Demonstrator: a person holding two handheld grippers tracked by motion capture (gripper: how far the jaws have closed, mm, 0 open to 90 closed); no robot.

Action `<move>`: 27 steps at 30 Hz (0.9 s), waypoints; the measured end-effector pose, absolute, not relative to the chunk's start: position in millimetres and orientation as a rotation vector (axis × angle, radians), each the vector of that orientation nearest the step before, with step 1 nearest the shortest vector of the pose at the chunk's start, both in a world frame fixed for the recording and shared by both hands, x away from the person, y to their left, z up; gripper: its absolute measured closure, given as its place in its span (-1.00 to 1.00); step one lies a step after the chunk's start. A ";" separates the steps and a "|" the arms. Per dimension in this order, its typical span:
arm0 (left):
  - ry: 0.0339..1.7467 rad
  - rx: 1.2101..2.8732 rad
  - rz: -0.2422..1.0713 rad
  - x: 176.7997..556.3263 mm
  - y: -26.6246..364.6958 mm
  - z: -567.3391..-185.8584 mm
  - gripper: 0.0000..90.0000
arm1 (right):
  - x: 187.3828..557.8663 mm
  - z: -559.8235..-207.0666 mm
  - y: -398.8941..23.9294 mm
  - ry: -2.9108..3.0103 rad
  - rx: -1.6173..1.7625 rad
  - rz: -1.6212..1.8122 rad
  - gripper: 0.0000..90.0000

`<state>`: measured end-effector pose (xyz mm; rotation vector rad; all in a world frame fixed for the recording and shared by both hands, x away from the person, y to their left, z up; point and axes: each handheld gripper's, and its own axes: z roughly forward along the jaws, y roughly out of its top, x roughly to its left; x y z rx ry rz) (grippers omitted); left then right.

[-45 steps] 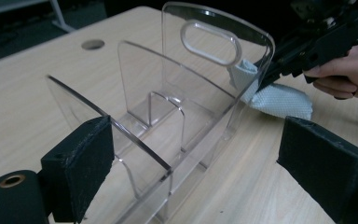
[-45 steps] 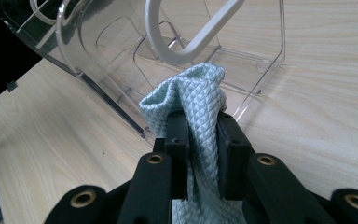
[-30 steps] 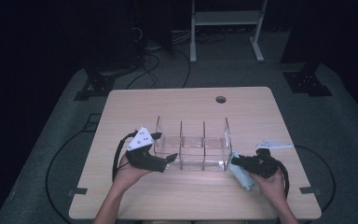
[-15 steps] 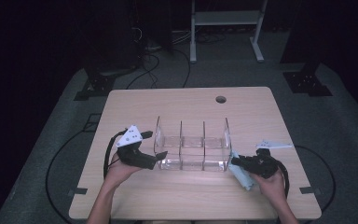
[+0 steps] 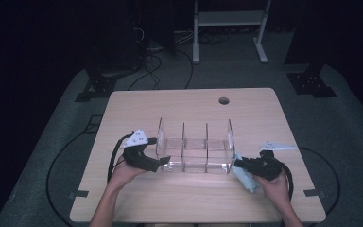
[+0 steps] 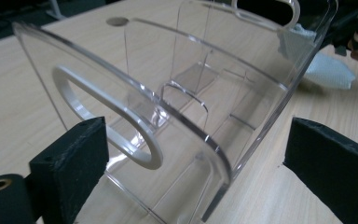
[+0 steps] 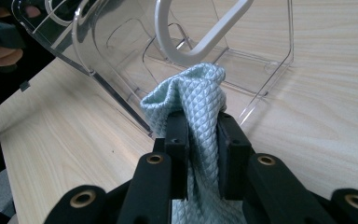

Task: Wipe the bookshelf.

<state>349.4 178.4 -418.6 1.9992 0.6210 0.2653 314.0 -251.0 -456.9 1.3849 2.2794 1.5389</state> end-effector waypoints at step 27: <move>0.617 1.917 0.202 348.8 180.9 -424.1 -0.42 | 304.6 -429.8 -255.6 2.214 1.299 1.676 0.71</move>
